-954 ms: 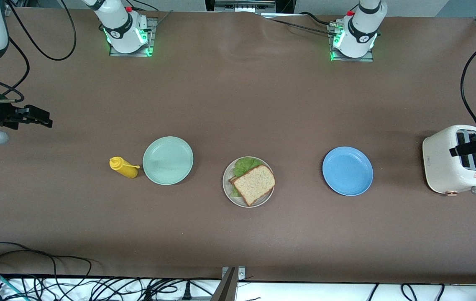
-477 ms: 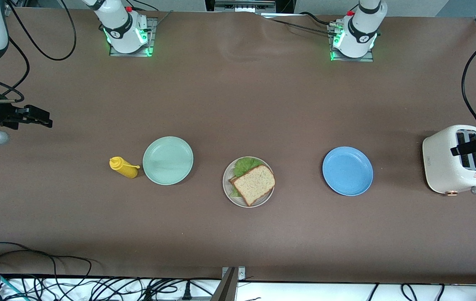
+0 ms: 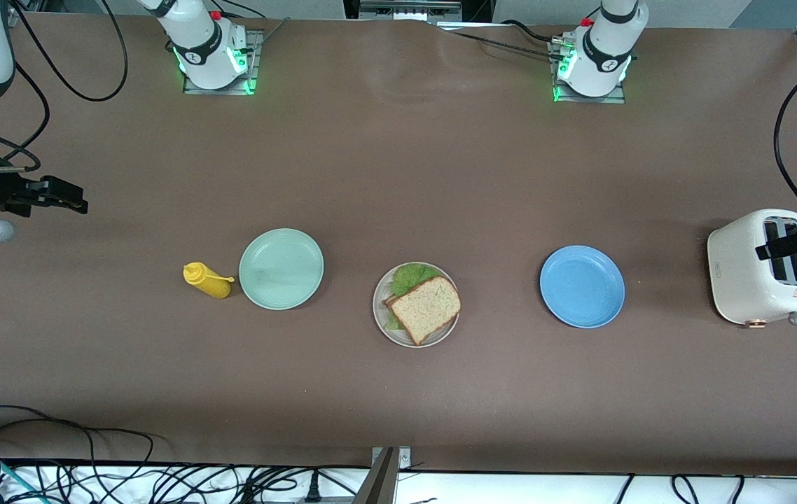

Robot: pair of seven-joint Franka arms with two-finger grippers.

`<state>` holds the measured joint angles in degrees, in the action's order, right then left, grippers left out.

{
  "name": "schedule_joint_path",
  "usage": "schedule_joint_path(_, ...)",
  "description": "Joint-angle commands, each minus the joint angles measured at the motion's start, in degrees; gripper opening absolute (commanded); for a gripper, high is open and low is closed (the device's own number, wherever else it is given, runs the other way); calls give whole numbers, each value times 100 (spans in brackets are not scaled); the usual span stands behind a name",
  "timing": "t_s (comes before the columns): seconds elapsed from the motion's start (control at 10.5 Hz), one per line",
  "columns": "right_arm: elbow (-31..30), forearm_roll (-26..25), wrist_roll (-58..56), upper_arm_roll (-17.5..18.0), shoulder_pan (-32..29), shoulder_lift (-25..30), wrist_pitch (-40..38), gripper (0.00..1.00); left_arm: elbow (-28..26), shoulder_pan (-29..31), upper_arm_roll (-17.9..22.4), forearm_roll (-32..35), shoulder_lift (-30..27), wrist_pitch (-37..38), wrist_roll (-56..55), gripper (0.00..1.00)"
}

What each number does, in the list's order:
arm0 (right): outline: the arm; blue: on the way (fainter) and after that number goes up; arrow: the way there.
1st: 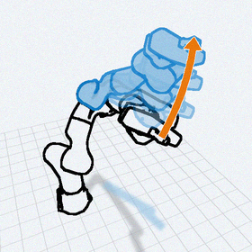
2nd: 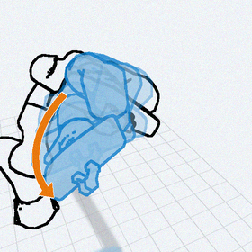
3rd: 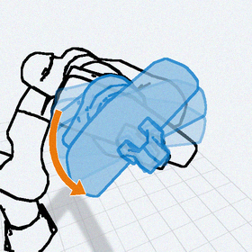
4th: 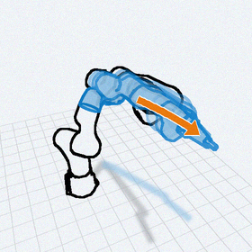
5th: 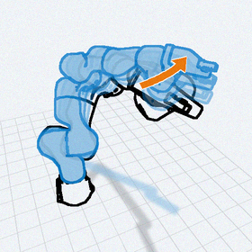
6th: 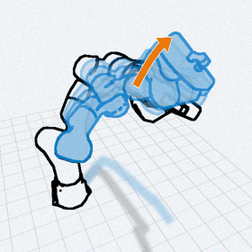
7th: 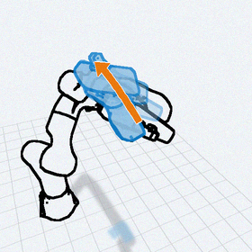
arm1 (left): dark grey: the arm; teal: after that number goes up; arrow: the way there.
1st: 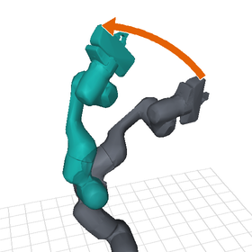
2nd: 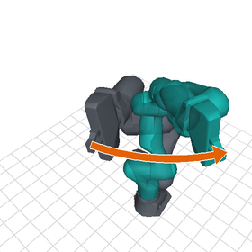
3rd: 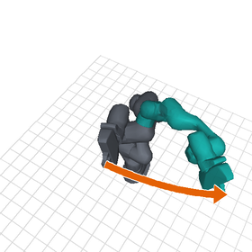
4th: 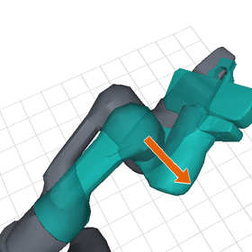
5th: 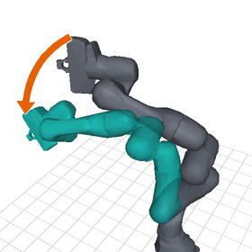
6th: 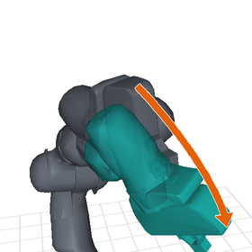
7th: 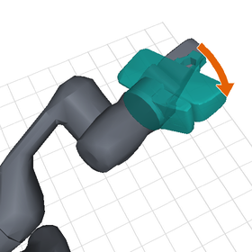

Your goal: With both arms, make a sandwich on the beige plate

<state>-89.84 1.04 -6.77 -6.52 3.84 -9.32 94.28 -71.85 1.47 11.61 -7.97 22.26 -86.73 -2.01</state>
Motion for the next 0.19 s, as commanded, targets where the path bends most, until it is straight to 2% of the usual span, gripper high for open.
schedule_joint_path(0.0, 20, 98, -70, -7, -32, 9, -50, 100, -163, 20, -63, 103, -143, -2, 96, 100)
schedule_joint_path(0.1, 20, 98, -70, -7, -32, 9, -59, 100, -172, 20, -63, 103, -143, -2, 96, 100)
